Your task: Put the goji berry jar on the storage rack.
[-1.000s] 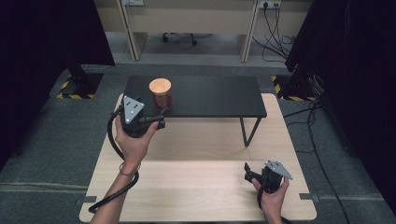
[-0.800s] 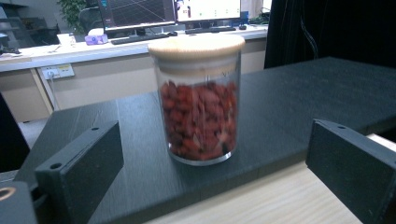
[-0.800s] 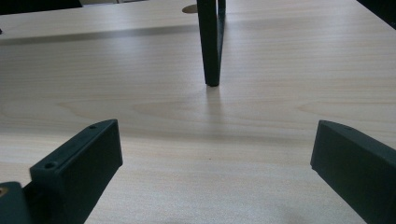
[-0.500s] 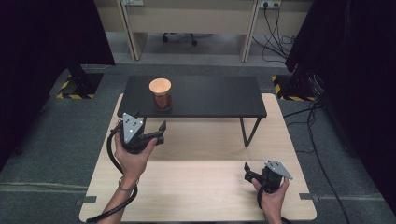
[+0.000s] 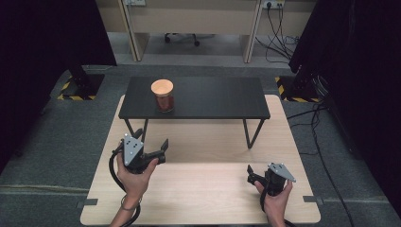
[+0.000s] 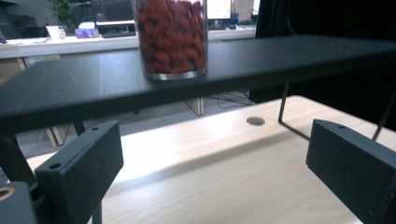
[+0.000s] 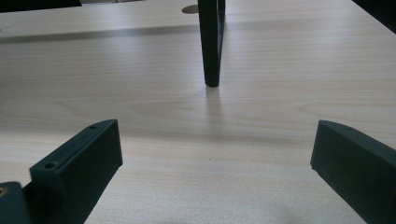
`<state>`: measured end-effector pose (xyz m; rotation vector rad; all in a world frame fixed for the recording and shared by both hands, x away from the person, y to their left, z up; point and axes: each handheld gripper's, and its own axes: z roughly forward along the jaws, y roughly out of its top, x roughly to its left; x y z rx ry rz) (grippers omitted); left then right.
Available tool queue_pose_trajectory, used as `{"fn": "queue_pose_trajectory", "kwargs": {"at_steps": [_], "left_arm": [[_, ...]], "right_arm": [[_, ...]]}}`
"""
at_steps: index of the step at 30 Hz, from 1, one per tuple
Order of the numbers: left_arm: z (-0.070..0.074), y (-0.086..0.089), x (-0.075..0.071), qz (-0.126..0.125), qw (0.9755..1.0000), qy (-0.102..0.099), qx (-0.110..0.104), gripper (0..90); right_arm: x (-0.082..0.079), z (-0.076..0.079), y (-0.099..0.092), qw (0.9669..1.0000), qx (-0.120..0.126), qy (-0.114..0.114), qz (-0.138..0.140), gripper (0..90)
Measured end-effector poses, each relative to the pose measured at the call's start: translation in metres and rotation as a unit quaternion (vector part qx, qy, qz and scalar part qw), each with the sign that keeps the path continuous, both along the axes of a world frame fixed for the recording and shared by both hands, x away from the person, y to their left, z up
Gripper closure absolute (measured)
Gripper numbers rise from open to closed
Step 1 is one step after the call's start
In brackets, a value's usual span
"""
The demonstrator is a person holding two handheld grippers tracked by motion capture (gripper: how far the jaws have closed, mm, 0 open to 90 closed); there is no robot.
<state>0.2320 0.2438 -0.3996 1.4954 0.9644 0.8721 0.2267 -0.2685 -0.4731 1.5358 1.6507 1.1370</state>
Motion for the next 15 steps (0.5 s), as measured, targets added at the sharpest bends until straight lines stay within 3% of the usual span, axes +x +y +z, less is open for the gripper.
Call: {"fn": "queue_pose_trajectory", "kwargs": {"at_steps": [15], "left_arm": [[-0.03, 0.003, -0.014, -0.003, 0.9999, 0.01, -0.013, 3.1]], "right_arm": [[0.0, 0.0, 0.0, 1.0, 0.0, -0.001, 0.0, 2.0]]}}
